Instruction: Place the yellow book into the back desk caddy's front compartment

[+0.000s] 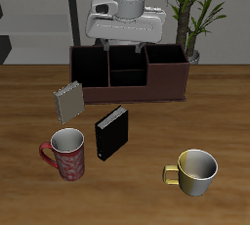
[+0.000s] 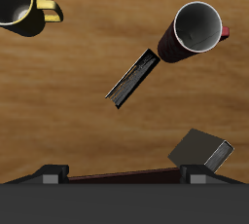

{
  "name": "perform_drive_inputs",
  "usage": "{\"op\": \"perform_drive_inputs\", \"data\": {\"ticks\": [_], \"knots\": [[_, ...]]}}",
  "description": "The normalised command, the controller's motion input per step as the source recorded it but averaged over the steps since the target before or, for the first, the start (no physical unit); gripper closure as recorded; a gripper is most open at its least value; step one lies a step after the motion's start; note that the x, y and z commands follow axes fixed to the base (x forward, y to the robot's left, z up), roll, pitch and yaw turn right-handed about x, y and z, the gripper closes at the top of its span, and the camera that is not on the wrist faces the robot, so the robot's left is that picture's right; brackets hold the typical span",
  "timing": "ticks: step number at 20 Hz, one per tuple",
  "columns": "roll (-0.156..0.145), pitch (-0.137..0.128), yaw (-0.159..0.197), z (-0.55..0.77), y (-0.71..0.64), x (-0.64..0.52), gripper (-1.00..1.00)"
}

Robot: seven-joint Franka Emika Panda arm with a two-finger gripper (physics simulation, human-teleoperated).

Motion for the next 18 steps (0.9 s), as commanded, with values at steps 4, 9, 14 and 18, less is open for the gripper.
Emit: {"op": "perform_drive_inputs", "data": {"ticks": [4,9,14,18], "knots": [[-0.013,0.015,-0.028,-0.01,0.14,0.01,-1.0],[0.007,0.014,-0.01,-0.06,0.04,0.02,-1.0],[-0.009,-0.014,-0.021,-0.02,-0.11,-0.08,-1.0],[-0.037,-0.011,-0.018,-0.03,-0.34,-0.18,-1.0]]}}
